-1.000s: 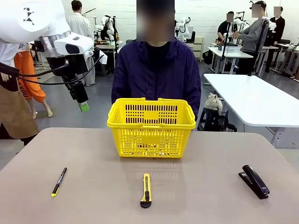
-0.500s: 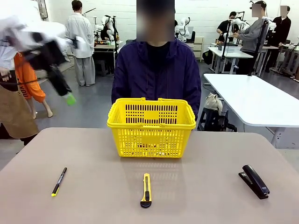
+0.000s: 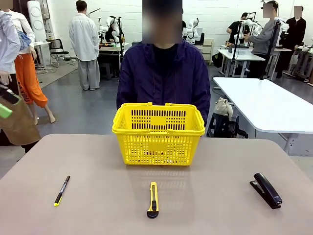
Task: Place the items the person wants into the basket.
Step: Pick up the item the person points to and place it in the Market Basket.
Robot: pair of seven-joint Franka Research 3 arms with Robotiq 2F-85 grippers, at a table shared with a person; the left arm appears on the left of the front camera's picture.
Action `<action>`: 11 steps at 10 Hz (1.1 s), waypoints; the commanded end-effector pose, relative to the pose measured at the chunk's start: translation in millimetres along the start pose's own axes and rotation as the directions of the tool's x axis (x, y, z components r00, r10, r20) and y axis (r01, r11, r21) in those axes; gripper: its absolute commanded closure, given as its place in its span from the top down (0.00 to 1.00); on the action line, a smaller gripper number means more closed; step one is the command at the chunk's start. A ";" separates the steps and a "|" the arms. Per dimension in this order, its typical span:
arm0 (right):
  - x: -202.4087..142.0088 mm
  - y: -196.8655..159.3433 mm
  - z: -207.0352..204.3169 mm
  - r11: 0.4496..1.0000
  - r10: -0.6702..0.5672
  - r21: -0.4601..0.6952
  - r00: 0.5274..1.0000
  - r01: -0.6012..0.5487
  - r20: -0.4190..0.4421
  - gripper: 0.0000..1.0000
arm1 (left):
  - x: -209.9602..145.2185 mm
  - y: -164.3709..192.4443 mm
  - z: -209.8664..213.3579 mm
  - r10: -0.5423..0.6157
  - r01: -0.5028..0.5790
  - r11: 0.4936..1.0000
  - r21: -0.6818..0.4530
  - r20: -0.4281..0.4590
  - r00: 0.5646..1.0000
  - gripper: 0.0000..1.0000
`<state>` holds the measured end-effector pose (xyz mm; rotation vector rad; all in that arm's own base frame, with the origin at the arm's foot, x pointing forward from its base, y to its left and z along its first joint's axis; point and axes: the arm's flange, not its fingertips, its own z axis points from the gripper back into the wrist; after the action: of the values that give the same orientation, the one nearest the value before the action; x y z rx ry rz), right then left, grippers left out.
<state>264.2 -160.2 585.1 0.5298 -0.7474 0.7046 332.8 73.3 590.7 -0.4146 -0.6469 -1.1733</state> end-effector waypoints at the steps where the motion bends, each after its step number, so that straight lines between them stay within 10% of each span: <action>1: -0.4 -0.5 -1.6 1.000 0.012 0.016 1.000 -0.012 0.018 1.00 | -36.2 10.0 6.5 0.095 -0.093 0.995 -0.029 0.088 0.992 0.90; 11: -0.4 -0.5 -1.6 1.000 0.012 0.016 1.000 -0.012 0.018 1.00 | -58.0 6.9 22.2 0.128 -0.126 0.992 -0.029 0.103 0.986 0.90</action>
<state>263.3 -160.9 584.8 0.5285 -0.7455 0.7040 318.6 130.8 568.2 -0.5191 -0.6662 -1.0344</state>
